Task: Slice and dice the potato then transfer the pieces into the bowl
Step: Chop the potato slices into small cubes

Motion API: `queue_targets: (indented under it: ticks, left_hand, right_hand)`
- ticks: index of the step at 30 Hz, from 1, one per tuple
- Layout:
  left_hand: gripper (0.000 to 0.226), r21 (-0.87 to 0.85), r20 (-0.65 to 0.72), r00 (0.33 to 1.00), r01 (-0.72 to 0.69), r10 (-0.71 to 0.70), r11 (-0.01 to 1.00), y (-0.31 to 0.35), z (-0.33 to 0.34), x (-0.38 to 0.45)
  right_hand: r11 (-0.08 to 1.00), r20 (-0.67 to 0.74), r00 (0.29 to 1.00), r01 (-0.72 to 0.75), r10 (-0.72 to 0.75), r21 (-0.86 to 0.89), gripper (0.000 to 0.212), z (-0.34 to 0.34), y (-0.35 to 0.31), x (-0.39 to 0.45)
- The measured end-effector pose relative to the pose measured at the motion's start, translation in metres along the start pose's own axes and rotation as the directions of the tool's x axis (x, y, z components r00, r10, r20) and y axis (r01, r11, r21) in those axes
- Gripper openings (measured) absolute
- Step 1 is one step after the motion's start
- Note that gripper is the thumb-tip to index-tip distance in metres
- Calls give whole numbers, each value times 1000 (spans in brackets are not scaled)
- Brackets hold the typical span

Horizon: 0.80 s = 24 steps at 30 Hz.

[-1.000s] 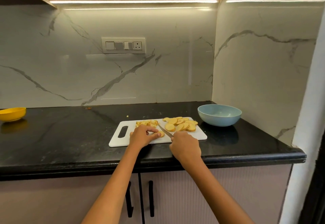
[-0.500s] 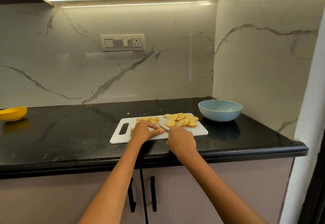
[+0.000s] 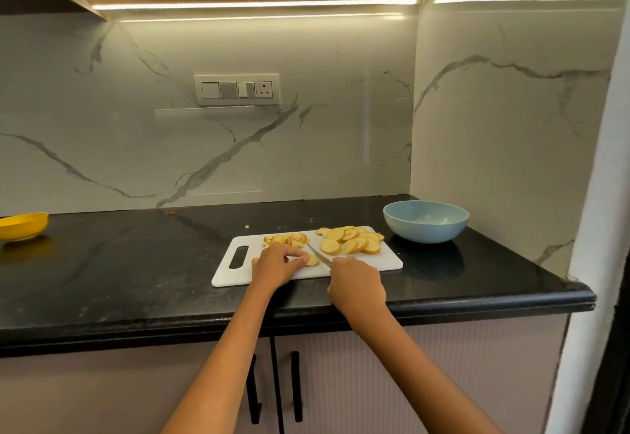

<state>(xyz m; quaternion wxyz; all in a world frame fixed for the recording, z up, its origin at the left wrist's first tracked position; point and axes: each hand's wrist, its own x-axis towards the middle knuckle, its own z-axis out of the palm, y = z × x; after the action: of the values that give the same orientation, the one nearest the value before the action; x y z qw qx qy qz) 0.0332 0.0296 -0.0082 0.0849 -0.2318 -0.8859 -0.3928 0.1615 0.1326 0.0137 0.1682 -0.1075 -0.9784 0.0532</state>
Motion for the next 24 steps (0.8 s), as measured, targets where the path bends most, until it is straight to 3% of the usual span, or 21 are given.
queue_targets:
  ticks: [4, 10, 19, 24]
  left_hand:
    - [21, -110, -78, 997, 6, -15, 994, -4, -1, 4]
    - [44, 70, 66, 998, 12, -16, 998, 3, 0, 0]
    - [24, 166, -23, 996, -85, 90, 982, 10, 5, 0]
    - [20, -56, -93, 995, -36, 30, 998, 6, 1, 4]
  right_hand:
    - [986, -8, 996, -90, 92, 138, 24, 5, 8, 4]
    - [973, -22, 992, -120, 126, 198, 25, 9, 8, 19]
    - [961, -70, 984, -143, 163, 238, 24, 14, 10, 32]
    - [982, -6, 996, -84, 86, 168, 25, 11, 10, 27]
